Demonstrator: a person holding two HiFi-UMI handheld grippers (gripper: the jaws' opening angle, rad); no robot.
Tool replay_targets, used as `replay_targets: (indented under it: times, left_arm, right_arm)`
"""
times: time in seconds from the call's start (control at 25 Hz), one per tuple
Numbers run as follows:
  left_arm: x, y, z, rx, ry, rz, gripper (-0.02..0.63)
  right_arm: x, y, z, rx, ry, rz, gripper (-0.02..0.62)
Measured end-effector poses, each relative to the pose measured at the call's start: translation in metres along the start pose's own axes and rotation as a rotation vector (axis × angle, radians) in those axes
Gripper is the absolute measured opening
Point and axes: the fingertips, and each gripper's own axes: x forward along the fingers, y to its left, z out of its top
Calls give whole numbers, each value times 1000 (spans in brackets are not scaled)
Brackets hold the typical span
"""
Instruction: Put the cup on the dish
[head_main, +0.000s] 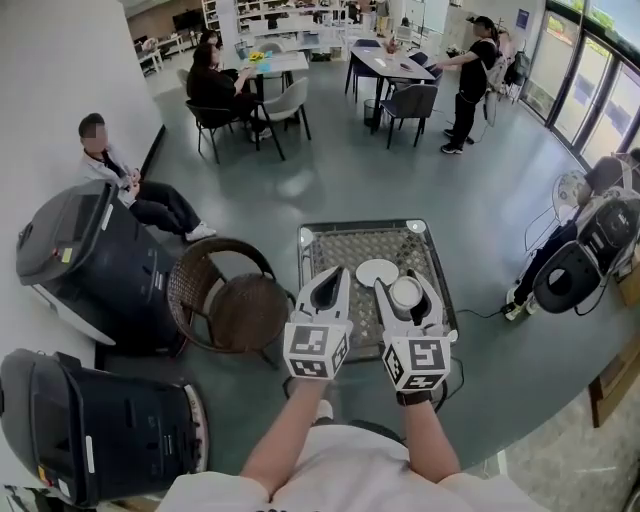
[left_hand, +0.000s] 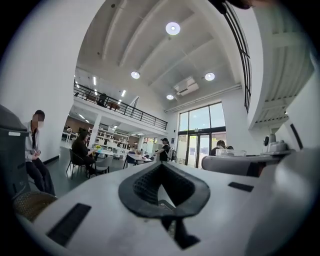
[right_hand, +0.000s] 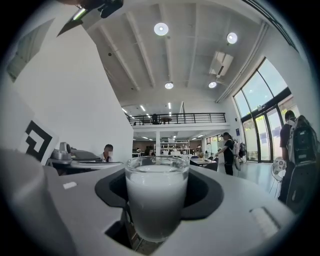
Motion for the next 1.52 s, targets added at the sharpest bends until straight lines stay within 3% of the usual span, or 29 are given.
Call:
replay_targets:
  times: [0.36,0.88,1.2,1.52]
  left_arm:
    - [64,39,-25,120,49,11,3]
    - [185,77,-110,54,179,64,3]
    - [195,94,-181,2,297,89,3]
    - [192,96,-257,-20,403,82,3]
  right_arm:
    - [80,-5,-30,-6,26,71,250]
    - [177,-95,-125,28,101,72,250]
    - [196,-118,-232,58,253,57,250]
    - [211,-126,-316,3,293,74,250]
